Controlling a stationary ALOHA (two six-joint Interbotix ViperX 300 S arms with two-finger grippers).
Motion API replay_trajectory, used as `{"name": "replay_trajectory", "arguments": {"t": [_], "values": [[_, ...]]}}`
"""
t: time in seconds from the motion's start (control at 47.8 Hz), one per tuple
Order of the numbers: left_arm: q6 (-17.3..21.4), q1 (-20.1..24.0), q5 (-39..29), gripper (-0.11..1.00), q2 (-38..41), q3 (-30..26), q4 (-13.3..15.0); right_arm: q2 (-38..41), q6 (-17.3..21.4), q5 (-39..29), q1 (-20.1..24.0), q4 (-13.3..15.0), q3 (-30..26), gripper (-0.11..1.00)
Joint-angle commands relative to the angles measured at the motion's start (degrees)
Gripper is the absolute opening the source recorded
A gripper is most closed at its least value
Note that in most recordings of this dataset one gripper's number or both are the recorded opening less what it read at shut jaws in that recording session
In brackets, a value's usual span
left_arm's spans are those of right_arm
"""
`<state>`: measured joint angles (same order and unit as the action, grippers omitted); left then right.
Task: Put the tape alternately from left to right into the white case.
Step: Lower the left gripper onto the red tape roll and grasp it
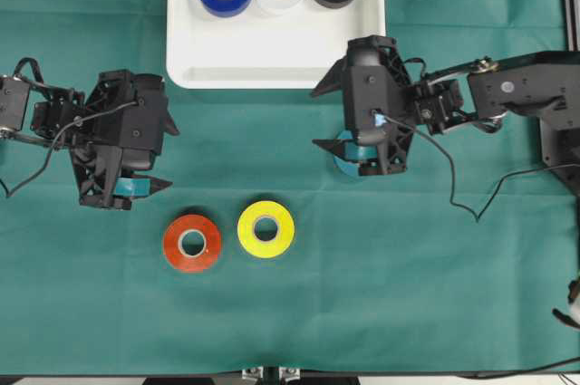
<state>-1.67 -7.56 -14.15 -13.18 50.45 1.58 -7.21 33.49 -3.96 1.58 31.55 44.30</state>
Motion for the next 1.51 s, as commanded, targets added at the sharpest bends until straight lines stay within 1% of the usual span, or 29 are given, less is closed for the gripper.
{"name": "replay_trajectory", "arguments": {"t": [0.0, 0.125, 0.209, 0.481, 0.669, 0.899, 1.192, 1.484], "values": [[-0.09, 0.09, 0.44, 0.77, -0.53, -1.41, 0.09, -1.49, 0.09, 0.35, -0.18, -0.18, -0.18, 0.84], [-0.26, -0.35, 0.44, 0.77, -0.44, -1.49, 0.18, -1.49, 0.09, 0.44, -0.18, -0.18, -0.35, 0.85], [-1.49, -1.14, 0.26, 0.77, -0.35, -1.85, 0.18, -1.49, 0.09, 0.26, -0.18, -0.18, -0.44, 0.84], [-10.02, -4.66, 0.09, 0.77, 1.14, -2.37, 0.18, -1.49, 0.09, 0.09, -0.18, -0.18, -0.35, 0.84], [-14.85, -7.73, 0.09, 0.77, 1.41, -2.64, 0.18, -1.49, 0.09, 0.09, -0.18, -0.18, -0.26, 0.84], [-19.60, -9.93, 0.09, 0.77, 3.34, -3.78, 0.18, -1.49, 0.09, 0.09, -0.18, -0.18, -0.18, 0.84], [-23.03, -10.72, 0.09, 0.76, 7.29, -7.03, 0.18, -1.05, 0.09, 0.09, -0.18, -0.18, -0.18, 0.84], [-23.03, -10.63, 0.09, 0.76, 10.81, -8.88, 0.18, -0.97, 0.09, 0.00, -0.18, -0.18, -0.09, 0.84]]}}
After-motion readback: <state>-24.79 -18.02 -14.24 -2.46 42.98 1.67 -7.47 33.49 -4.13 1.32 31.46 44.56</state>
